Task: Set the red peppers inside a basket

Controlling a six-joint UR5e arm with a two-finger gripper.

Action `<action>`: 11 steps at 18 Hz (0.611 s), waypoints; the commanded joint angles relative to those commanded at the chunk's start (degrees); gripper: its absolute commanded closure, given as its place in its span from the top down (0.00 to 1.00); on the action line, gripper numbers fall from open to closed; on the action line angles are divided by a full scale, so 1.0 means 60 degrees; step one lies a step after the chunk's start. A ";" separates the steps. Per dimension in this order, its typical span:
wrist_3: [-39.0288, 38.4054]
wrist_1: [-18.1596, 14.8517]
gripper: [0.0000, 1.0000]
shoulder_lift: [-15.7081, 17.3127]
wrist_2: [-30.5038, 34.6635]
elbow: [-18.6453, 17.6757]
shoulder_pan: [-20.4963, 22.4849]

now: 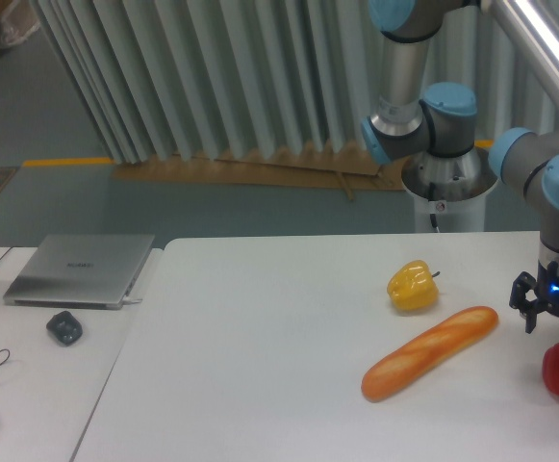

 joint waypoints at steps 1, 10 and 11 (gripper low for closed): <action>0.0044 0.0000 1.00 -0.0058 0.0000 0.0015 0.0015; 0.0293 -0.0015 1.00 -0.0600 0.0073 0.0322 0.0044; 0.0337 0.0000 1.00 -0.0717 0.0073 0.0366 0.0174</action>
